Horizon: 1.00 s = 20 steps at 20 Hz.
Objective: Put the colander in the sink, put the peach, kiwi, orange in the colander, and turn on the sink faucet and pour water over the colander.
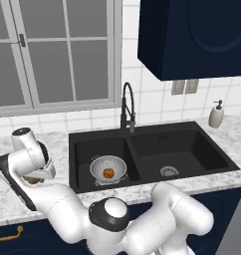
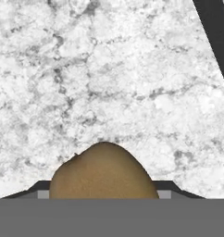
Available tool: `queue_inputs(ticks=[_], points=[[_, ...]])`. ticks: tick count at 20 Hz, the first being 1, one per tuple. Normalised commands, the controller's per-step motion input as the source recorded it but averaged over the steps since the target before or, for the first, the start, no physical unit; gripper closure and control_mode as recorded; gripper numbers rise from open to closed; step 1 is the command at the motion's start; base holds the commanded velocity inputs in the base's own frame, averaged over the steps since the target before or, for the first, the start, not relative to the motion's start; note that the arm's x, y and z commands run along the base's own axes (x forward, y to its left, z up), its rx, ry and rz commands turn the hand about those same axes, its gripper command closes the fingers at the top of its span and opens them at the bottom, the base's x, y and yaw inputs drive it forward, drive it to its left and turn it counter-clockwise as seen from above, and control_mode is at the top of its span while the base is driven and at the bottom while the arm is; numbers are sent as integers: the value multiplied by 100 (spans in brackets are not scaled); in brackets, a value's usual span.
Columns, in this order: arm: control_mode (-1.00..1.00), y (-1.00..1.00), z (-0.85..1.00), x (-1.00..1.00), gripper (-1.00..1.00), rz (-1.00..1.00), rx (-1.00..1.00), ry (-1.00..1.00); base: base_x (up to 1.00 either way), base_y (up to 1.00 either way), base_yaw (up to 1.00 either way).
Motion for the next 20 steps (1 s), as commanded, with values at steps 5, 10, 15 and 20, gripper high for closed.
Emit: queue_inputs(ticks=[5,10,15,20], points=[[-100,-89,19,6,100,-21,-2,0,0,0,0],[-100,-100,11,7,100,-17,-2,0,0,0,0],[-100,-99,8,18,100,-13,-1,0,0,0,0],[-100,-99,4,24,100,-10,-2,8,0,0,0]])
